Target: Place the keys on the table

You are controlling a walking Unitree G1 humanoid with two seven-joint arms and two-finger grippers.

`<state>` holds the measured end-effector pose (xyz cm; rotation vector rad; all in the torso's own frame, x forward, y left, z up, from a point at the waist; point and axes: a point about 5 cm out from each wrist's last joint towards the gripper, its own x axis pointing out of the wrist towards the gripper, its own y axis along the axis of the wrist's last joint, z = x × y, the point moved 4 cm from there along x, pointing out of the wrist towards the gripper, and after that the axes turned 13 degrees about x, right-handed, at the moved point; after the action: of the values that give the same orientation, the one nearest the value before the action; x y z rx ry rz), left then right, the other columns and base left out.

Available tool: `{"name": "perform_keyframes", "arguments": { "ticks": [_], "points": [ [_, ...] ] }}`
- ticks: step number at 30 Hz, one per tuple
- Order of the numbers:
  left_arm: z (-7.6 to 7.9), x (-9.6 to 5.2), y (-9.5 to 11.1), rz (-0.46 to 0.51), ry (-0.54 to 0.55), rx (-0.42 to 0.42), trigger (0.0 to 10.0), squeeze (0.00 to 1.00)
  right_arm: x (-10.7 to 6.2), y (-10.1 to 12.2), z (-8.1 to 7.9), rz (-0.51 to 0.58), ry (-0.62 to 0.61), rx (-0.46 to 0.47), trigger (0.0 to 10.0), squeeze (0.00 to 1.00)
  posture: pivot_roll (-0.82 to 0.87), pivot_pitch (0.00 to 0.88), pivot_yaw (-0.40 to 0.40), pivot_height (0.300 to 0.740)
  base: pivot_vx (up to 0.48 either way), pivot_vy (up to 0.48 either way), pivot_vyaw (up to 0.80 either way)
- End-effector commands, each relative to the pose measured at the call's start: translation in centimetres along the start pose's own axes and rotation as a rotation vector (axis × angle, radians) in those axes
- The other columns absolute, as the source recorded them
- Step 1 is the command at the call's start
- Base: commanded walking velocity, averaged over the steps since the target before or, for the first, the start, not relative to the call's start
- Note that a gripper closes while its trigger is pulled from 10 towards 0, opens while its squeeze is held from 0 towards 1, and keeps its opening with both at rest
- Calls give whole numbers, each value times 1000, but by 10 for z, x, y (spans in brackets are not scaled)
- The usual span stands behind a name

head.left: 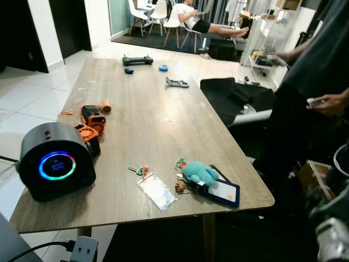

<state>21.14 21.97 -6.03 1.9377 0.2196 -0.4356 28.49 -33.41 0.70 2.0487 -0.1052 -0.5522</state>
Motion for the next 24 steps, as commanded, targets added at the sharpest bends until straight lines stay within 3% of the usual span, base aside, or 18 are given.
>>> {"name": "perform_keyframes", "arguments": {
  "ticks": [1,5,9,12,17,24],
  "points": [
    [2,-2,-5,-22,-12,-1,10000,0,-8,-27,7,-93,-17,-71,10000,0,112,39,-72,740,0,0,0],
    [3,-2,-6,-29,-18,9,10000,0,-29,-88,4,-301,19,-270,10000,0,113,37,-71,740,0,0,0],
    [4,-2,-7,-36,-25,15,10000,0,-40,-113,2,-380,39,-371,10000,0,113,36,-71,740,0,0,0],
    [5,-4,-10,-47,-31,21,10000,0,-60,-148,-4,-490,130,-552,10000,0,116,34,-75,740,0,0,0],
    [4,-5,-12,-54,-29,20,10000,0,-69,-161,-2,-534,135,-578,10000,0,118,33,-77,740,0,0,0],
    [4,-4,-15,-81,-25,28,10000,0,-75,-168,7,-559,37,-574,10000,0,111,27,-74,740,0,0,0]
  ]
}}
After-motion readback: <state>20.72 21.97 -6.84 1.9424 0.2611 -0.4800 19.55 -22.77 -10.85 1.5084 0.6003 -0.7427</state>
